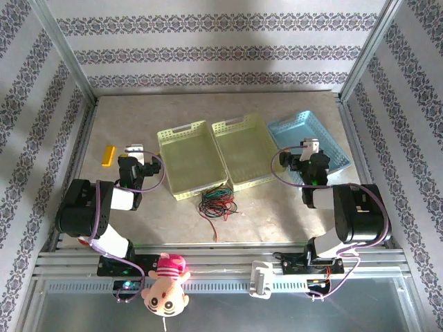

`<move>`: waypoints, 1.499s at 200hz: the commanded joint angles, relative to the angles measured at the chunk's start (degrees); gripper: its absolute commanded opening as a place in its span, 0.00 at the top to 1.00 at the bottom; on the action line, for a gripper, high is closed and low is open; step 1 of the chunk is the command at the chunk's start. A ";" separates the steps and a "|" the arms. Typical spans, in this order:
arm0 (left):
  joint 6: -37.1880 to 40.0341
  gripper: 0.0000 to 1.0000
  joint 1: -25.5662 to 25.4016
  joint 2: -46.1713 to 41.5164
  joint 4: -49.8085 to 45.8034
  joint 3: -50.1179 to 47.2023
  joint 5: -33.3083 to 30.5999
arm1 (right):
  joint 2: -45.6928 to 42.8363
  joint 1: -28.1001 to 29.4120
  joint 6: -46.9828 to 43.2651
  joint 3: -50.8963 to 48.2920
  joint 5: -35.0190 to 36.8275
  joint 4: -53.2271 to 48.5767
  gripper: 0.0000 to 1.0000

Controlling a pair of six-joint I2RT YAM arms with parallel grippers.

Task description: Untangle the cables

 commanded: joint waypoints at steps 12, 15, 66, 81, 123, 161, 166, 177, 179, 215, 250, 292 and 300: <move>1.03 0.01 0.42 0.05 0.51 0.87 0.41 | 0.34 0.09 -0.57 0.76 0.17 -0.05 0.02; 1.01 0.01 0.42 0.05 0.49 0.87 0.41 | 0.36 0.02 -0.56 0.76 0.16 -0.04 0.02; 0.98 0.01 0.43 0.05 0.52 0.87 0.41 | 0.36 -0.30 -0.48 0.67 -0.53 0.03 0.02; 0.97 0.01 0.42 0.05 0.51 0.87 0.41 | 0.34 -0.43 -0.46 0.67 -0.74 0.12 0.02; 0.99 0.01 0.42 0.08 0.47 0.87 0.41 | 0.43 -0.61 -0.30 0.58 -1.33 0.30 0.02; 1.00 0.01 0.43 0.12 0.39 0.95 0.60 | 0.45 -0.61 -0.17 0.60 -1.25 0.30 0.02; 1.02 0.01 0.42 0.07 0.30 0.96 0.74 | 0.48 -0.61 -0.21 0.58 -1.27 0.30 0.02; 1.11 0.01 0.43 0.05 0.18 0.97 1.07 | 0.49 -0.61 -0.13 0.66 -1.25 0.30 0.02; 1.14 0.01 0.42 0.05 0.17 0.96 1.10 | 0.49 -0.61 -0.13 0.62 -1.25 0.30 0.02; 1.20 0.01 0.42 0.07 0.23 0.96 1.20 | 0.43 -0.44 -0.08 0.95 -0.70 -0.31 0.02; 1.08 0.01 0.51 0.05 0.07 1.05 1.43 | -0.04 -0.17 -0.14 1.51 0.01 -0.89 0.02; 1.61 0.01 0.42 -4.71 -6.42 2.30 2.07 | -15.59 1.58 8.56 14.70 10.25 -35.91 0.11; 1.12 0.01 0.42 -7.53 -9.72 2.85 0.61 | -18.00 3.02 11.54 16.40 12.91 -40.82 0.13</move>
